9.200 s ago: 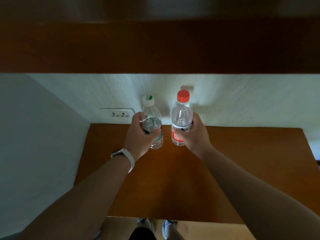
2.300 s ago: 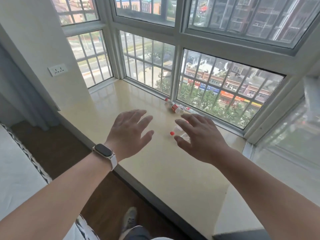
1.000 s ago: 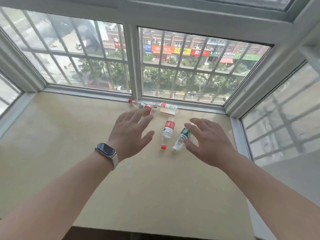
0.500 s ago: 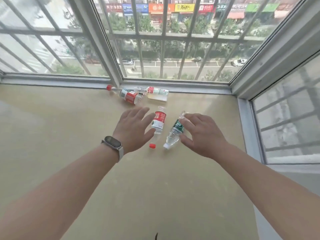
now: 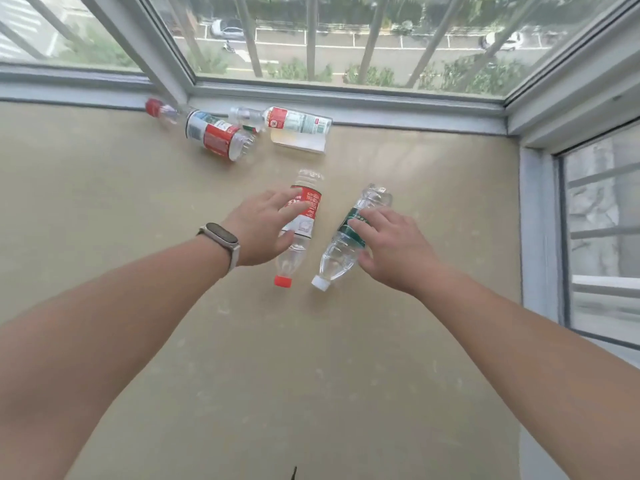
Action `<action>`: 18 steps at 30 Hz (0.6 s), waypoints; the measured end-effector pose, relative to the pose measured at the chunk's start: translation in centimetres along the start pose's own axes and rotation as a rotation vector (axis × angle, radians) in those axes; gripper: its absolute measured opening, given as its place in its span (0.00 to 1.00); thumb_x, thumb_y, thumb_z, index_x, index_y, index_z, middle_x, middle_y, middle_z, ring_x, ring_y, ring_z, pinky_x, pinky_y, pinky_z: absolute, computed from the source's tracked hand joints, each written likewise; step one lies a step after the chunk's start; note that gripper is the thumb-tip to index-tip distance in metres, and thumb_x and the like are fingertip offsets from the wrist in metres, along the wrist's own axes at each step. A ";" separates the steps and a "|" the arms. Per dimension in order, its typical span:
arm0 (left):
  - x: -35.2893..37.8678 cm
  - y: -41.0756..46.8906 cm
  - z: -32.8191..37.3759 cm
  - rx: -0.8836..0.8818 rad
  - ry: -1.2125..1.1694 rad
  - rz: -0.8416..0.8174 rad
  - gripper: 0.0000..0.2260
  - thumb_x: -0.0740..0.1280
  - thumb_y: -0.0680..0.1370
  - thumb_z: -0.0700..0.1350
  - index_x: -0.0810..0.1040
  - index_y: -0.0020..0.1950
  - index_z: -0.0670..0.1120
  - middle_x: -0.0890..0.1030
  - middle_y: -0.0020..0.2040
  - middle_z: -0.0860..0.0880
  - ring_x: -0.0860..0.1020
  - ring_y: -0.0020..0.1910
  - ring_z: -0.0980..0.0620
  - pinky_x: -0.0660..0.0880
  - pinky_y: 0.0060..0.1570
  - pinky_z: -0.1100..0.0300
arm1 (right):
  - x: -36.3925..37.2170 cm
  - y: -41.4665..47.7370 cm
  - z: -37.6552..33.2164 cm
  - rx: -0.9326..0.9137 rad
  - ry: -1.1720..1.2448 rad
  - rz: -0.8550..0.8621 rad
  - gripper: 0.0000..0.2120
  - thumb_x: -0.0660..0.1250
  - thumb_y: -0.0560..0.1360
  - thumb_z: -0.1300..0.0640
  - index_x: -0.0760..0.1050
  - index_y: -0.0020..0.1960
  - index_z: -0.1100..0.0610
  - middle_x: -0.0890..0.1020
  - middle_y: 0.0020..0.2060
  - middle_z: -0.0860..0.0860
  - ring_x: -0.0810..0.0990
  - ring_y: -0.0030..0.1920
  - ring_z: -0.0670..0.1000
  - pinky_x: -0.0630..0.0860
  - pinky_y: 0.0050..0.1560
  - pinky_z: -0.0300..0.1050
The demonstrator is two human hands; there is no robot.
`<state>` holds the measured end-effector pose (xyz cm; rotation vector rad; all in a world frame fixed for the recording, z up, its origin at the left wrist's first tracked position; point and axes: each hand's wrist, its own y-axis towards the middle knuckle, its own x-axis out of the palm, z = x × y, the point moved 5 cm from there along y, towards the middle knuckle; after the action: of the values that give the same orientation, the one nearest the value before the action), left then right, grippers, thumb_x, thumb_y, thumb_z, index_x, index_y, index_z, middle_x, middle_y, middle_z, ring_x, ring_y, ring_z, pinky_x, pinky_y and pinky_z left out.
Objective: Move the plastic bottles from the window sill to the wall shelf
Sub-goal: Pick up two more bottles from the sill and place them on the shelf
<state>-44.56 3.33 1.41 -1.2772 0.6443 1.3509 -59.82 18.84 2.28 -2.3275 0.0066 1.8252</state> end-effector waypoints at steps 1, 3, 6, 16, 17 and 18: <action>0.8 0.6 -0.2 0.044 0.021 -0.021 0.26 0.68 0.70 0.39 0.74 0.69 0.43 0.74 0.70 0.39 0.75 0.63 0.36 0.72 0.61 0.45 | 0.7 0.4 0.4 -0.012 -0.003 -0.021 0.24 0.75 0.64 0.58 0.79 0.59 0.59 0.80 0.57 0.57 0.79 0.56 0.62 0.76 0.50 0.54; 2.0 1.6 -0.7 0.092 0.091 -0.089 0.33 0.65 0.70 0.33 0.68 0.75 0.48 0.67 0.76 0.43 0.67 0.73 0.39 0.65 0.68 0.46 | 2.2 1.1 0.8 -0.036 -0.016 -0.084 0.25 0.74 0.63 0.58 0.78 0.60 0.58 0.79 0.59 0.56 0.76 0.59 0.61 0.74 0.55 0.55; 3.0 2.7 -0.8 0.117 0.239 -0.225 0.35 0.60 0.75 0.35 0.57 0.79 0.54 0.53 0.81 0.48 0.50 0.79 0.45 0.52 0.74 0.49 | 4.3 1.9 0.8 -0.124 -0.064 -0.167 0.26 0.72 0.64 0.59 0.77 0.62 0.57 0.78 0.62 0.57 0.74 0.63 0.61 0.70 0.63 0.58; 4.3 3.9 -0.9 0.346 0.363 -0.038 0.25 0.61 0.68 0.36 0.76 0.65 0.48 0.72 0.71 0.44 0.64 0.73 0.38 0.58 0.71 0.44 | 6.0 3.8 2.0 -0.244 -0.268 -0.320 0.28 0.61 0.74 0.61 0.65 0.73 0.53 0.68 0.71 0.55 0.59 0.75 0.59 0.44 0.73 0.64; 4.2 3.9 -0.9 0.364 0.361 -0.020 0.24 0.62 0.67 0.36 0.77 0.63 0.47 0.74 0.70 0.44 0.64 0.72 0.39 0.56 0.71 0.45 | 5.9 4.0 2.0 -0.254 -0.277 -0.330 0.27 0.60 0.74 0.60 0.65 0.73 0.53 0.69 0.70 0.55 0.60 0.75 0.59 0.44 0.73 0.64; 4.1 3.8 -0.8 0.385 0.359 0.001 0.23 0.63 0.66 0.36 0.78 0.61 0.46 0.75 0.67 0.44 0.64 0.71 0.40 0.55 0.71 0.45 | 5.9 4.2 2.0 -0.268 -0.280 -0.327 0.25 0.58 0.74 0.59 0.67 0.71 0.53 0.71 0.67 0.55 0.62 0.73 0.59 0.45 0.73 0.65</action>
<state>-47.05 3.07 -3.68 -1.2054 1.0960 0.9420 -60.80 15.64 -4.41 -2.0456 -0.6526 2.0543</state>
